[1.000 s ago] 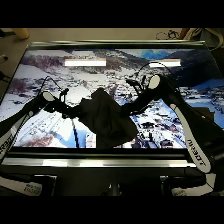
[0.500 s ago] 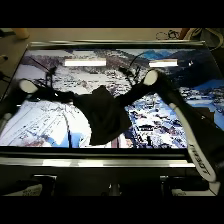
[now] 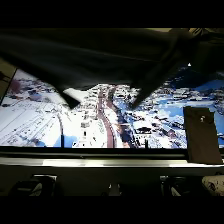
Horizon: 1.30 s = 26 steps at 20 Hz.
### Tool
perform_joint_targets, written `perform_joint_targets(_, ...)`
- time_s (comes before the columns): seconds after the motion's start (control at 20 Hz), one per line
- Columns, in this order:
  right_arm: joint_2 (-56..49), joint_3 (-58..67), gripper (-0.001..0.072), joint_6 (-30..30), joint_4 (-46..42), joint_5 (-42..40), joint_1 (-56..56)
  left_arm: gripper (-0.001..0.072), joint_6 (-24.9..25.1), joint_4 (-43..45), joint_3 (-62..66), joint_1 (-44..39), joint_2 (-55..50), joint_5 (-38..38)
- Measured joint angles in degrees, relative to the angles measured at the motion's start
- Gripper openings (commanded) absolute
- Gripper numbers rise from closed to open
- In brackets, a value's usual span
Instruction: Fold the shirts.
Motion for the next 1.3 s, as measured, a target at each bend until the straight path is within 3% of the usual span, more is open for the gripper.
perform_joint_targets(0.35,-1.62,-4.35,0.0026,6.47,-8.90,18.86,-0.42,0.0035,-2.36,5.79,-7.15,0.11,-2.03,-6.10)
perform_joint_targets(0.45,-5.20,-8.83,0.0027,6.56,-9.90,16.41,-0.42,0.0035,-1.64,5.92,-11.19,-0.13,-7.04,-2.05)
perform_joint_targets(0.7,-19.08,-16.20,0.0026,11.04,-11.54,-4.96,-0.46,0.0037,-0.63,3.93,-15.21,-3.45,-26.69,10.03)
perform_joint_targets(0.75,-22.03,-16.72,0.0026,12.70,-11.17,-8.17,-0.46,0.0109,-0.63,3.52,-15.39,-4.46,-30.88,11.93)
perform_joint_targets(0.8,-24.79,-17.09,0.0026,14.25,-10.34,-10.88,-0.48,0.0375,-0.70,3.06,-15.41,-5.27,-34.62,12.50)
perform_joint_targets(0.85,-27.34,-17.40,0.0026,15.74,-9.11,-12.85,-0.55,0.0696,-1.09,2.19,-15.13,-5.97,-38.07,12.09)
perform_joint_targets(1.0,-30.99,-17.81,0.0027,17.25,-7.10,-15.63,-0.57,0.0718,-1.75,1.01,-10.88,-5.38,-43.85,4.90)
perform_joint_targets(1.15,-30.75,-17.94,0.0027,15.28,-9.16,-13.77,-0.87,0.0716,-2.12,4.68,-5.49,0.07,-44.94,-12.11)
perform_joint_targets(1.3,-29.79,-18.05,0.0027,12.98,-13.79,-7.50,-1.05,0.0716,-3.41,6.49,-12.74,4.70,-40.57,-24.98)
